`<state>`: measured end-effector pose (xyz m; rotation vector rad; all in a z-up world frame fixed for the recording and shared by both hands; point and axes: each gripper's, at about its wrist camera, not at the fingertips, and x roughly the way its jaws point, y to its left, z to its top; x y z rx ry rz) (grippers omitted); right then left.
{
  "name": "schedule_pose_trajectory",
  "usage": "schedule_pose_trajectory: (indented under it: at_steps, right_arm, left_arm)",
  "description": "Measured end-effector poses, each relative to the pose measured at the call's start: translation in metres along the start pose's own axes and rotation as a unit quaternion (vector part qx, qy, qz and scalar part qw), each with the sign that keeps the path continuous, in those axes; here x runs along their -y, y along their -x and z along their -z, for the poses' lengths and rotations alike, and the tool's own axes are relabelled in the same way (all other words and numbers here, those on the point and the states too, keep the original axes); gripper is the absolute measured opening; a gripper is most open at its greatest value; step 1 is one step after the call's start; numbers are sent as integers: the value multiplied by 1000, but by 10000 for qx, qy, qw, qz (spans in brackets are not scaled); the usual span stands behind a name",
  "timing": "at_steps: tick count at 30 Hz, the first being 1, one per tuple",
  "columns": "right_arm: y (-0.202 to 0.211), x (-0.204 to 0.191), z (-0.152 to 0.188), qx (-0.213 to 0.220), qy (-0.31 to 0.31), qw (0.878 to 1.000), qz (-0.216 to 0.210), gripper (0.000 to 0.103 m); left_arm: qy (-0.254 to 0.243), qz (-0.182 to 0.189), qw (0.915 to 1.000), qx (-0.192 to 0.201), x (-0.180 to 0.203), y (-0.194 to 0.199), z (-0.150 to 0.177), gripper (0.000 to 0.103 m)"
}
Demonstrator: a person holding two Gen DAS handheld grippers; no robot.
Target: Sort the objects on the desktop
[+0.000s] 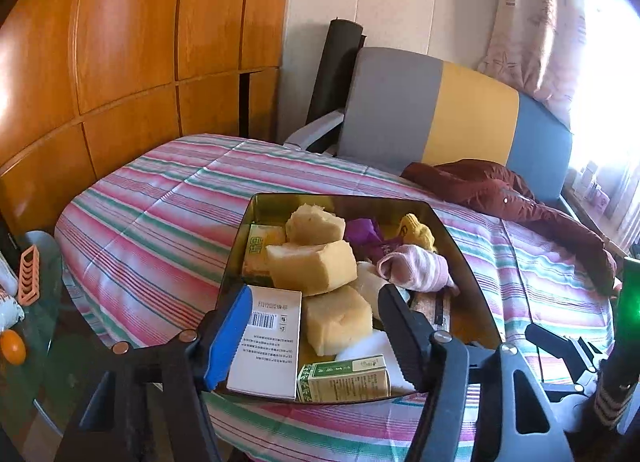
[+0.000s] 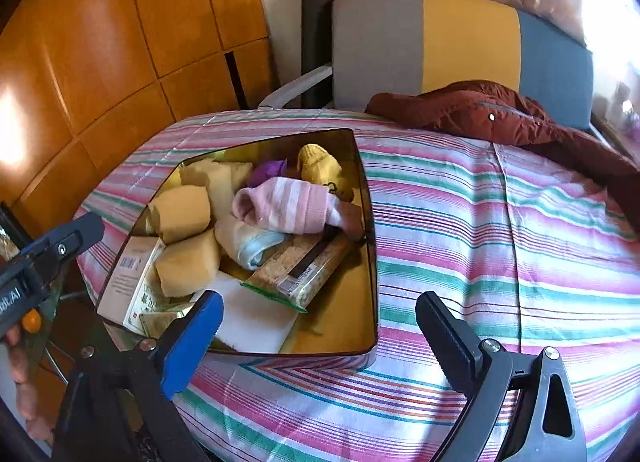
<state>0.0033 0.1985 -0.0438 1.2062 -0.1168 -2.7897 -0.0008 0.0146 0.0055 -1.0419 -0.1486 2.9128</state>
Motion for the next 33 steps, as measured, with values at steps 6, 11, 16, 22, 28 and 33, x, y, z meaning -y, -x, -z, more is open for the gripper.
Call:
schedule_pose_trajectory:
  at_steps: [6,11,16,22,28,33]
  right_arm:
    - [-2,-10,3,-19,171,9999,18,97]
    - [-1,-15,4,-4,265,9996,61,98]
    - [0,-16,3,29,279,9995,122,98]
    - [0,-19,3,52,354,9992,167,98]
    - [0,-18,4,57,380,9990,209,98]
    - [7,-11,1,223,324,9987,315,98]
  left_arm:
    - [70,120,9999,-64,-2,1,1,66]
    - [161,188,9996,-133,-6,0,2,66]
    - [117,221,9996,-145,-6,1,2,66]
    - [102,255,9995,-128,-8,0,1,66]
    - [14,14,10000,-44,-9,-2,2,57]
    - [80,48,9998,-198,-13,-8,3,57]
